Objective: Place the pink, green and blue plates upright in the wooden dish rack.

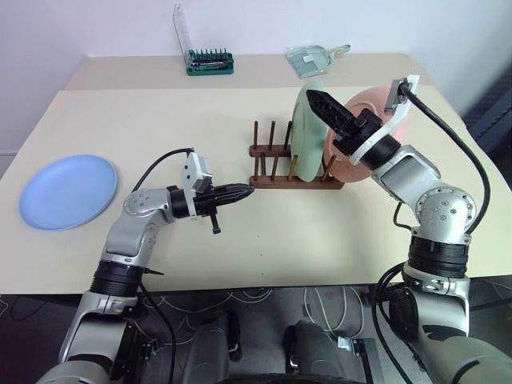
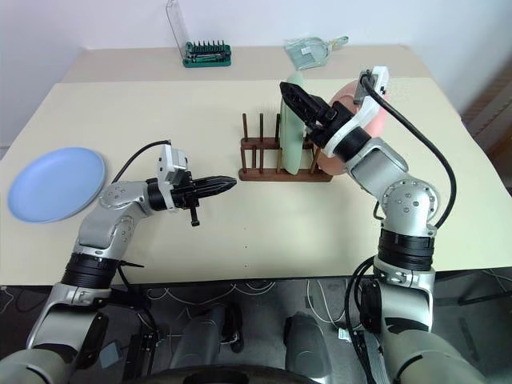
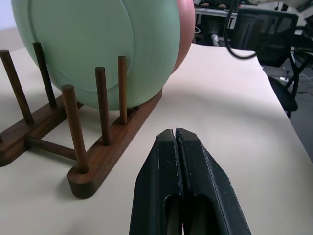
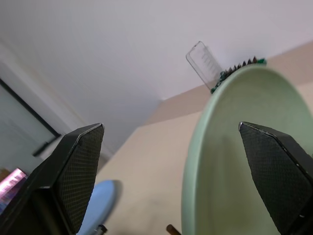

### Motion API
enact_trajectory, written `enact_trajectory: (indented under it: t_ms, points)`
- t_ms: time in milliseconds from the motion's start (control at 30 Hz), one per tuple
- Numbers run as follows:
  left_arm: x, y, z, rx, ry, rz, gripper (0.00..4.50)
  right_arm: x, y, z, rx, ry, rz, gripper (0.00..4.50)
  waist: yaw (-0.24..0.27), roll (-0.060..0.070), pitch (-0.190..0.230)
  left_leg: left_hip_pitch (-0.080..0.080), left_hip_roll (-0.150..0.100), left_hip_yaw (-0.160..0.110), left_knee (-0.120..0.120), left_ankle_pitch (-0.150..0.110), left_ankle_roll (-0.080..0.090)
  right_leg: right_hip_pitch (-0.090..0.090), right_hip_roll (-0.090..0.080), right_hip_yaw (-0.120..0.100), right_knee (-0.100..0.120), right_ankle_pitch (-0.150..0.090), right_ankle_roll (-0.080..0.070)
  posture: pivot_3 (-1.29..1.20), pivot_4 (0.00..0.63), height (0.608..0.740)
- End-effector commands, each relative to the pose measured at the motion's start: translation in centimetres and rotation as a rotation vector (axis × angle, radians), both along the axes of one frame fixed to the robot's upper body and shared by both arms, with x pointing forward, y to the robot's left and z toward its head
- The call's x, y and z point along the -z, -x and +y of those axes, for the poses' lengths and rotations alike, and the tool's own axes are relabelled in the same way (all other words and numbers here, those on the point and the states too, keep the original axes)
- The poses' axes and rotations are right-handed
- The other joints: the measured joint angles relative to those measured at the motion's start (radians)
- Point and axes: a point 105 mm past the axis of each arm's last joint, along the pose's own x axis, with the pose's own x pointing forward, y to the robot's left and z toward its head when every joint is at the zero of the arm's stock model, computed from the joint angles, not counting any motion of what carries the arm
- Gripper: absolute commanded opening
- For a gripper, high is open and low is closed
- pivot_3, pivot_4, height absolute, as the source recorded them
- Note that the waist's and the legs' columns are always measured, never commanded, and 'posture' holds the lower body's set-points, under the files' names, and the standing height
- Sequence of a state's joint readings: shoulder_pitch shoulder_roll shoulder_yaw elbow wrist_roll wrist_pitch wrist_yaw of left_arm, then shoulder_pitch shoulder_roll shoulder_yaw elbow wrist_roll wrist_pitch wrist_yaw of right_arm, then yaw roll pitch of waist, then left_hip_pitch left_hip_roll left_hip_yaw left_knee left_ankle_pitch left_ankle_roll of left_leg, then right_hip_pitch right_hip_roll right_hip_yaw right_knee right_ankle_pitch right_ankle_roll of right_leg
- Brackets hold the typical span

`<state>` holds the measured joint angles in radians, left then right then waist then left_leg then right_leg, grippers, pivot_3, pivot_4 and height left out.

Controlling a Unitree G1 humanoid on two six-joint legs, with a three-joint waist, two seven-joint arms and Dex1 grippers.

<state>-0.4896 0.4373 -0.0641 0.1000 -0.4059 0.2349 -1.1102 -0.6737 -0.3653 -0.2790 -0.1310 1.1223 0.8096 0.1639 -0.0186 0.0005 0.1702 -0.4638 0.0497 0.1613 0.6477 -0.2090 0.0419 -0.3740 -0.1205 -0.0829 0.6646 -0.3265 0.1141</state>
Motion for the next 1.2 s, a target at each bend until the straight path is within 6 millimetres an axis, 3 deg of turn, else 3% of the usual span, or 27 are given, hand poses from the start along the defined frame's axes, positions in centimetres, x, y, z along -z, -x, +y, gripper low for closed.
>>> enact_trajectory:
  t_ms: [33, 233, 300, 367, 500, 600, 667, 767, 900, 1000, 1200]
  points:
    - [-1.2, 0.3, 0.0, 0.011, 0.014, -0.047, 0.00, -2.7, 1.2, 0.3, 0.002, 0.049, -0.116, 4.48, 0.000, 0.000, 0.000, 0.000, 0.000, 0.000, 0.000, 0.000, 0.000, 0.000, 0.000, 0.000, 0.000, 0.000, 0.000, 0.00, 0.150, 0.732]
    - [-1.4, 0.0, 0.4, -0.021, 0.013, -0.063, 0.00, -4.5, 2.0, -0.2, 0.079, 0.241, -0.265, 4.48, 0.000, 0.000, 0.000, 0.000, 0.000, 0.000, 0.000, 0.000, 0.000, 0.000, 0.000, 0.000, 0.000, 0.000, 0.000, 0.00, 0.150, 0.732]
    - [-2.4, -1.3, 2.0, -0.144, 0.058, -0.071, 0.26, -5.4, 2.5, -0.1, 0.117, 0.416, -0.379, 4.50, 0.000, 0.000, 0.000, 0.000, 0.000, 0.000, 0.000, 0.000, 0.000, 0.000, 0.000, 0.000, 0.000, 0.000, 0.000, 0.00, 0.150, 0.732]
    - [-3.3, -2.5, 3.5, -0.265, 0.095, -0.081, 0.85, -5.6, 2.9, 0.4, 0.120, 0.549, -0.458, 4.50, 0.000, 0.000, 0.000, 0.000, 0.000, 0.000, 0.000, 0.000, 0.000, -0.001, 0.000, 0.000, 0.000, 0.000, 0.000, 0.00, 0.150, 0.732]
    - [-6.6, -4.0, 9.6, -0.599, 0.209, -0.142, 2.95, -3.4, 3.4, 3.4, 0.042, 0.897, -0.642, 4.50, -0.011, 0.000, 0.001, 0.000, 0.001, 0.000, 0.000, 0.000, 0.000, -0.001, 0.000, 0.000, 0.000, 0.000, 0.000, 0.00, 0.150, 0.732]
    - [-8.1, -4.2, 14.4, -0.845, 0.205, -0.176, 4.44, -2.1, 3.6, 5.4, -0.048, 0.959, -0.715, 4.50, -0.021, -0.001, 0.001, 0.001, 0.001, 0.000, -0.001, 0.001, -0.001, 0.000, 0.000, 0.000, 0.000, 0.000, 0.000, 0.00, 0.150, 0.732]
    - [-8.7, -4.3, 17.2, -0.997, 0.187, -0.184, 4.44, -1.7, 3.6, 6.2, -0.083, 0.961, -0.739, 4.50, -0.023, -0.004, 0.002, 0.001, 0.001, 0.000, -0.001, 0.001, -0.001, 0.000, 0.000, 0.000, 0.001, 0.000, 0.000, 0.00, 0.150, 0.732]
    - [-8.8, -3.5, 23.4, -1.315, 0.126, -0.176, 4.44, -0.7, 3.7, 7.6, -0.129, 0.986, -0.779, 4.50, -0.023, -0.006, 0.004, 0.001, 0.001, 0.000, -0.001, 0.001, -0.001, 0.000, 0.000, 0.000, 0.001, 0.000, 0.000, 0.00, 0.150, 0.732]
    - [-7.7, -0.6, 30.8, -1.734, 0.081, -0.059, 4.44, 0.3, 3.7, 8.6, -0.185, 0.973, -0.781, 4.50, -0.023, -0.008, 0.005, 0.001, 0.001, 0.000, -0.001, 0.001, -0.002, 0.000, 0.000, 0.000, 0.001, 0.000, 0.000, 0.00, 0.150, 0.732]
    - [-6.8, 1.6, 33.6, -1.894, 0.066, 0.017, 4.44, 0.5, 3.4, 9.0, -0.193, 0.967, -0.779, 4.50, -0.022, -0.009, 0.005, 0.001, 0.001, 0.000, -0.001, 0.001, -0.002, -0.001, 0.000, 0.000, 0.001, 0.000, 0.000, 0.00, 0.150, 0.732]
    - [-2.0, 4.6, 36.7, -2.030, 0.054, 0.318, 4.44, 1.6, 3.2, 9.5, -0.220, 0.962, -0.766, 4.50, -0.020, -0.011, 0.004, 0.001, 0.001, 0.000, -0.001, 0.001, -0.004, -0.004, 0.000, -0.001, 0.001, 0.000, 0.000, 0.00, 0.150, 0.732]
